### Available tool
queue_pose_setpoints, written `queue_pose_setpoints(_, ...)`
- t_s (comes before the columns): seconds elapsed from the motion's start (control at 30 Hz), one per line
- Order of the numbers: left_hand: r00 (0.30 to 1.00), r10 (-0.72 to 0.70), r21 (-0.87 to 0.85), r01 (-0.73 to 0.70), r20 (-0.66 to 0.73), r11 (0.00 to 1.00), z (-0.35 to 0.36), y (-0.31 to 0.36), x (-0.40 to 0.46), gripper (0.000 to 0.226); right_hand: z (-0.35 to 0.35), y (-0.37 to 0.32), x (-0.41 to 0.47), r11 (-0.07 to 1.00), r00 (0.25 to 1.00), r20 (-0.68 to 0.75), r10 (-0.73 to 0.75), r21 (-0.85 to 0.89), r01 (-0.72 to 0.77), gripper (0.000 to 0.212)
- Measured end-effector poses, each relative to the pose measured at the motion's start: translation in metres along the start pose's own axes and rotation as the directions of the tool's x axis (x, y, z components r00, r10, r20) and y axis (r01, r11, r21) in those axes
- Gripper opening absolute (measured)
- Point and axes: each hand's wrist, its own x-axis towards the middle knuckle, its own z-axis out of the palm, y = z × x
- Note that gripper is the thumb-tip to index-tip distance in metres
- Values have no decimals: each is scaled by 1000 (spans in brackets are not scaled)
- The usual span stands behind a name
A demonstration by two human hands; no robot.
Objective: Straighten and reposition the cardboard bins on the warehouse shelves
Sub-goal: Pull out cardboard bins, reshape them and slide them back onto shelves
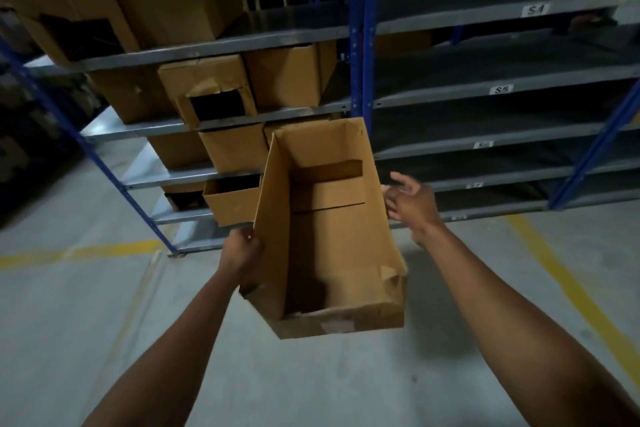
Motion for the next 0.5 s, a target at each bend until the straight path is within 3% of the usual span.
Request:
queue_pose_setpoints(0.13, 998, 21, -72, -26, -64, 997, -28, 58, 13, 22, -2, -31, 5, 983, 988, 107, -109, -138, 124, 74)
queue_pose_setpoints(0.3, 983, 68, -225, -106, -170, 969, -69, 124, 12, 11, -25, -70, 9, 979, 954, 254, -156, -90, 184, 93)
queue_pose_setpoints(0.4, 958, 120, -246, -186, -259, 951, -96, 167, 10, 10, -36, -116, 9, 938, 895, 312, -319, -28, 345, 88)
queue_pose_setpoints(0.5, 939, 147, -279, -238, -311, 930, -121, 212, 10, 8, -34, -152, 18, 850, 791, 349, -502, 34, 525, 102)
